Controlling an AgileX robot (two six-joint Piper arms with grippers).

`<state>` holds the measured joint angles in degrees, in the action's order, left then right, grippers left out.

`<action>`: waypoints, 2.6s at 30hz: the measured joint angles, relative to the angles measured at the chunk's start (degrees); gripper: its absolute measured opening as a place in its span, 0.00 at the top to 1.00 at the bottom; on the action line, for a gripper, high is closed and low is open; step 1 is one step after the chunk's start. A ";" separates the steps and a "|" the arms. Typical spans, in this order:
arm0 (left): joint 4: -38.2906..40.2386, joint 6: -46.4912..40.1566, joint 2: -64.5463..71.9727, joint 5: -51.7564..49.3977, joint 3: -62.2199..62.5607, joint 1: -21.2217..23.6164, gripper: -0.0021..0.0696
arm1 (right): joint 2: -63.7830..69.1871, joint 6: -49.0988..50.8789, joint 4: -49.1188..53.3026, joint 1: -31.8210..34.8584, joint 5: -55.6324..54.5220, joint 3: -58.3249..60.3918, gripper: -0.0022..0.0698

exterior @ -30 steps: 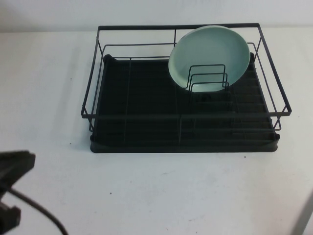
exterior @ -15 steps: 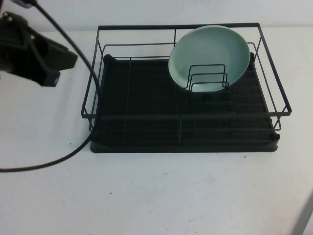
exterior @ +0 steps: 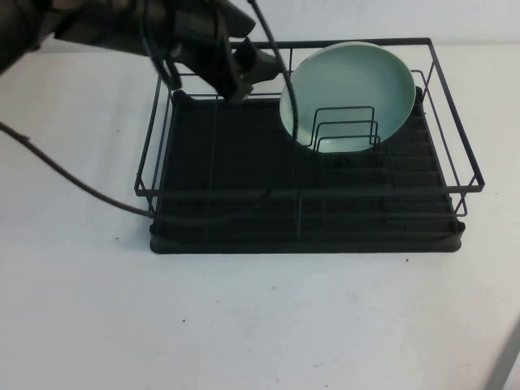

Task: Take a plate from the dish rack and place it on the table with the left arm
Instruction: Grasp the plate from the shelf, then place the plate from the table

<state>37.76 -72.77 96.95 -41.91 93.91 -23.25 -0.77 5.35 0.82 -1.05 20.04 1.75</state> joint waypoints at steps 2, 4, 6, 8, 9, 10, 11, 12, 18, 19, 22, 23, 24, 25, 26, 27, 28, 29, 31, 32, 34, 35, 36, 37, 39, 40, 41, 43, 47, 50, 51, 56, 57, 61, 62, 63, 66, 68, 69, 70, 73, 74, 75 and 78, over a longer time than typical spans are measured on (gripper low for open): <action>0.23 -0.43 2.54 1.63 2.03 -1.23 0.33 | 0.00 0.00 -0.09 0.00 0.00 0.00 1.00; 0.47 -0.78 4.93 2.77 4.14 -2.23 0.33 | 0.00 0.00 -0.09 0.00 0.00 0.00 1.00; 0.76 -0.99 7.60 3.41 6.53 -2.93 0.33 | 0.00 0.00 -0.09 0.00 0.00 0.00 1.00; 1.33 -0.99 9.98 3.89 8.79 -3.34 0.33 | 0.00 0.00 -0.09 0.00 0.00 0.00 1.00; 2.06 -0.99 11.27 4.03 9.88 -3.31 0.33 | 0.00 0.00 -0.09 0.00 0.00 0.00 1.00; 2.74 -0.99 12.55 4.16 10.71 -3.31 0.33 | 0.00 0.00 -0.09 0.00 0.00 0.00 1.00; 3.60 -0.99 13.77 4.42 11.71 -3.31 0.33 | 0.00 0.00 -0.09 0.00 0.00 0.00 1.00; 4.62 -1.11 14.91 4.74 12.55 -3.31 0.33 | 0.00 0.00 -0.09 0.00 0.00 0.00 1.00; 10.00 -2.83 20.06 7.33 15.67 -3.31 0.33 | 0.00 0.00 -0.09 0.00 0.00 0.00 1.00; 10.70 -3.20 20.61 8.00 15.66 -3.31 0.33 | 0.00 0.00 -0.09 0.00 0.00 0.00 1.00; 13.43 -5.81 22.63 10.25 15.77 -3.31 0.33 | 0.00 0.00 -0.09 0.00 0.00 0.00 1.00; 14.69 -7.02 23.35 10.87 15.77 -3.31 0.33 | 0.00 0.00 -0.09 0.00 0.00 0.00 1.00; 16.14 -8.34 24.06 11.31 15.77 -3.31 0.33 | 0.00 0.00 -0.09 0.00 0.00 0.00 1.00; 17.71 -9.79 24.81 11.79 15.77 -3.31 0.33 | 0.00 0.00 -0.09 0.00 0.00 0.00 1.00; 19.03 -10.99 25.38 12.25 15.77 -3.31 0.33 | 0.00 0.00 -0.09 0.00 0.00 0.00 1.00; 20.76 -12.56 26.04 12.68 15.77 -3.31 0.33 | 0.00 0.00 -0.09 0.00 0.00 0.00 1.00; 22.60 -14.10 26.72 13.27 15.77 -3.31 0.33 | 0.00 0.00 -0.09 0.00 0.00 0.00 1.00; 24.54 -15.33 27.24 13.73 15.77 -3.31 0.33 | 0.00 0.00 -0.09 0.00 0.00 0.00 1.00; 28.10 -18.05 28.48 14.79 15.77 -3.31 0.33 | 0.00 0.00 -0.09 0.00 0.00 0.00 1.00; 29.23 -18.99 28.98 15.30 15.77 -3.31 0.33 | 0.00 0.00 -0.09 0.00 0.00 0.00 1.00; 31.33 -21.02 29.76 16.47 15.77 -3.31 0.33 | 0.00 0.00 -0.09 0.00 0.00 0.00 1.00; 31.92 -21.66 29.86 17.13 15.77 -3.31 0.33 | 0.00 0.00 -0.09 0.00 0.00 0.00 1.00; 32.31 -22.12 30.00 17.71 15.77 -3.31 0.34 | 0.00 0.00 -0.09 0.00 0.00 0.00 1.00; 32.61 -22.38 30.00 18.20 15.77 -3.31 0.36 | 0.00 0.00 -0.09 0.00 0.00 0.00 1.00; 33.07 -22.49 30.00 18.63 16.18 -3.31 0.43 | 0.00 0.00 -0.09 0.00 0.00 0.00 1.00; 33.18 -22.57 30.00 18.86 16.43 -3.31 0.48 | 0.00 0.00 -0.09 0.00 0.00 0.00 1.00; 33.56 -22.61 30.00 18.82 16.73 -3.31 0.53 | 0.00 0.00 -0.09 0.00 0.00 0.00 1.00; 34.99 -22.71 30.00 18.82 17.24 -3.31 0.66 | 0.00 0.00 -0.09 0.00 0.00 0.00 1.00; 35.76 -23.57 30.14 17.56 17.91 -3.31 0.85 | 0.00 0.00 -0.09 0.00 0.00 0.00 1.00; 35.31 -24.36 30.18 16.46 18.50 -3.31 0.88 | 0.00 0.00 -0.13 0.00 0.00 0.00 1.00; 35.30 -24.36 30.18 15.85 18.63 -3.31 0.88 | 0.00 0.00 -0.13 0.00 0.00 0.00 1.00; 34.35 -25.05 29.68 14.16 18.75 -3.31 0.90 | 0.00 0.00 -0.13 0.00 0.00 0.00 1.00; 33.95 -25.70 28.98 14.16 18.75 -3.31 0.91 | 0.00 0.00 -0.13 0.00 0.00 0.00 1.00; 31.67 -26.12 24.32 15.98 18.75 -3.31 0.93 | 0.00 0.00 -0.13 0.00 0.00 0.00 1.00; 31.31 -25.99 22.55 16.45 18.75 -3.31 0.93 | 0.00 0.00 -0.13 0.00 0.00 0.00 1.00; 31.26 -25.56 20.73 16.82 18.75 -3.31 0.94 | 0.00 0.00 -0.13 0.00 0.00 0.00 1.00; 30.04 -23.85 15.68 17.14 18.75 -3.31 0.96 | 0.00 0.00 -0.13 0.00 0.00 0.00 1.00; 27.05 -20.35 12.86 16.89 18.85 -3.31 0.96 | 0.00 0.00 -0.13 0.00 0.00 0.00 1.00; 24.29 -17.38 11.50 16.17 18.85 -3.31 0.96 | 0.00 0.00 -0.13 0.00 0.00 0.00 1.00; 20.99 -13.61 10.29 14.96 18.88 -3.31 0.96 | 0.00 0.00 -0.13 0.00 0.00 0.00 1.00; 11.41 -0.27 7.62 8.05 18.97 -2.95 0.97 | 0.00 0.00 -0.13 0.00 0.00 0.00 1.00; 9.08 4.92 7.29 4.20 18.97 -2.66 0.97 | 0.00 0.00 -0.13 0.00 0.00 0.00 1.00; 6.60 10.01 7.01 -0.13 18.97 -1.99 0.97 | 0.00 0.00 -0.13 0.00 0.00 0.00 1.00; 2.17 21.70 7.04 -13.42 18.97 0.90 0.97 | 0.00 0.00 -0.13 0.00 0.00 0.00 1.00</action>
<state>39.93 -51.07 103.99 -55.33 112.89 -22.35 -0.77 5.35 0.69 -1.05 20.04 1.75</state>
